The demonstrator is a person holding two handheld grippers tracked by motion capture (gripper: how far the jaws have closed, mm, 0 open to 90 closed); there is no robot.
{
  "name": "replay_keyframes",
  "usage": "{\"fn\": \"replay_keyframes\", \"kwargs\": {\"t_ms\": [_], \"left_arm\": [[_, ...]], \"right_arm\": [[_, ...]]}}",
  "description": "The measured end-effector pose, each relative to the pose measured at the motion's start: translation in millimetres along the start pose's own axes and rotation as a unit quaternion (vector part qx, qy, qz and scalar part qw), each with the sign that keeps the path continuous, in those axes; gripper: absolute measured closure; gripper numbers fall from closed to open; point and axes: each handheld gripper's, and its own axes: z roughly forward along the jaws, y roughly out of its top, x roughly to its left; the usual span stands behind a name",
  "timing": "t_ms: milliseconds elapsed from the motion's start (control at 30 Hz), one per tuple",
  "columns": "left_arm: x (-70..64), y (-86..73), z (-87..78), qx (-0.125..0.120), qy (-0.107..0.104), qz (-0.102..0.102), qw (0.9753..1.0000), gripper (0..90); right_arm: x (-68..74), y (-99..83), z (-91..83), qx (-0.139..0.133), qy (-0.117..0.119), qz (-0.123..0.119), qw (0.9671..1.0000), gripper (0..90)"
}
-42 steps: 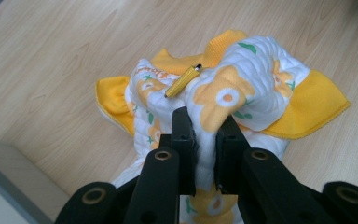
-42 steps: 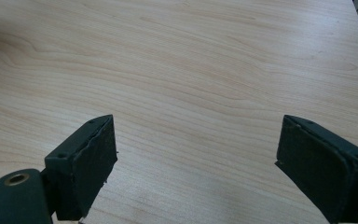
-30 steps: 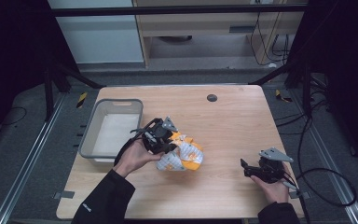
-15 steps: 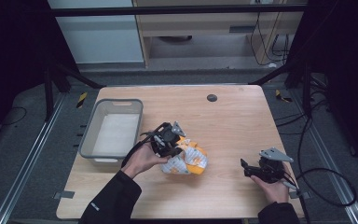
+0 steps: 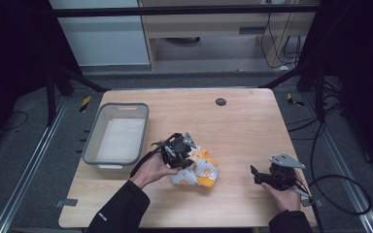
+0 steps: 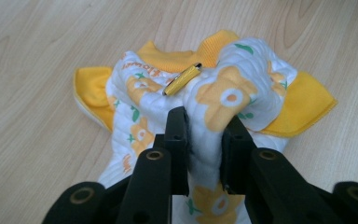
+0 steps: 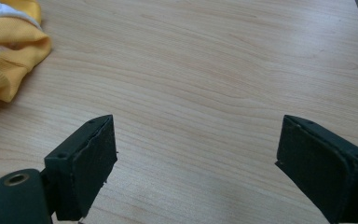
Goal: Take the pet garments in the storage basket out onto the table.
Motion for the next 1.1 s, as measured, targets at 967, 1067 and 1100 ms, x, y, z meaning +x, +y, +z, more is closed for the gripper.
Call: {"fn": "replay_keyframes", "kwargs": {"t_ms": [967, 1067, 1100], "left_arm": [[-10.9, -22.0, 2.2, -0.032, 0.008, 0.01, 0.9994, 45.9], [-11.2, -24.4, -2.6, -0.044, 0.01, 0.007, 0.999, 40.8], [-11.4, -25.4, -4.2, -0.047, 0.01, 0.005, 0.9988, 39.6]], "right_arm": [[1.1, -1.1, 1.9, 0.002, -0.003, -0.009, 1.0, 10.8], [1.5, -1.1, 1.7, 0.003, -0.003, -0.007, 1.0, 10.7], [1.5, -1.2, 1.8, 0.002, -0.003, -0.007, 1.0, 10.8]]}}
